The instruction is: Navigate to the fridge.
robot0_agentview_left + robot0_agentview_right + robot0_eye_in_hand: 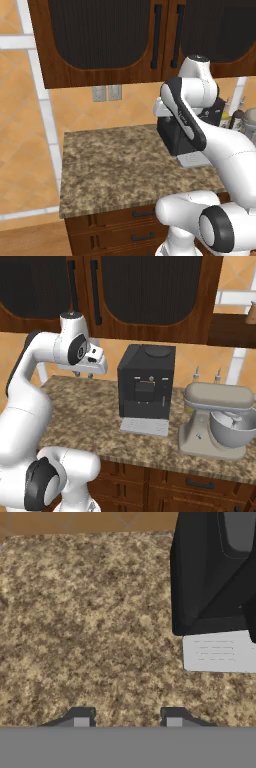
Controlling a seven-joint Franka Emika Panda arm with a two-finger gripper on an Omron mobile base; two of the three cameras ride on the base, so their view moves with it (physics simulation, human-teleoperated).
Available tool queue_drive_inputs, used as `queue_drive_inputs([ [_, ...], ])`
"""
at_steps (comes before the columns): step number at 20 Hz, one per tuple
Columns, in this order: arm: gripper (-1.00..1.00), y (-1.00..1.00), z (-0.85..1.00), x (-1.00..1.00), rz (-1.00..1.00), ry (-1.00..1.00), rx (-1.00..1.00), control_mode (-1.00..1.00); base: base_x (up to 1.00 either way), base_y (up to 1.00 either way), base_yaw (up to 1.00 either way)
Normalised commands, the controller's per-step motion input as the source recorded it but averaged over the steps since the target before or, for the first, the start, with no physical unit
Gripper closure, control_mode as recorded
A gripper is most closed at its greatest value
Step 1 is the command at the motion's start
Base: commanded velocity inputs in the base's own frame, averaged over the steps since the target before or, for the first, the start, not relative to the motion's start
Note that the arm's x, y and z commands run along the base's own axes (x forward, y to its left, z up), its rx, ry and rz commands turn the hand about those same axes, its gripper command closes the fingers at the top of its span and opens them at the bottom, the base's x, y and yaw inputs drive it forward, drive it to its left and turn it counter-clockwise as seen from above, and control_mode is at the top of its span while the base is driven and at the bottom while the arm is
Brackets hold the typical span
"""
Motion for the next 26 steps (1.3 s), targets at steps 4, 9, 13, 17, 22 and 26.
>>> queue_drive_inputs([
  [4, -1.0, 0.0, 0.0, -0.43, 0.0, 0.0, 0.0, -1.0, 0.0, 0.0, 0.0],
  [9, -1.0, -0.13, -0.14, -0.92, 0.0, -0.11, 0.0, -1.0, 0.0, 0.0, 0.0],
  [13, -1.0, -0.02, -0.36, -1.0, 0.0, -0.12, -0.02, -1.0, 0.0, 0.0, 0.0],
  [17, -1.0, 0.0, -0.59, -0.9, 0.0, -0.11, -0.06, -1.0, 0.0, 0.0, 0.0],
  [22, -1.0, -0.03, -0.18, -0.47, -0.02, -0.11, -0.01, 1.0, -0.31, -0.08, -0.05],
  [26, -1.0, 0.0, 0.0, 0.0, 0.0, 0.0, 0.0, 1.0, -0.78, -0.37, -0.23],
])
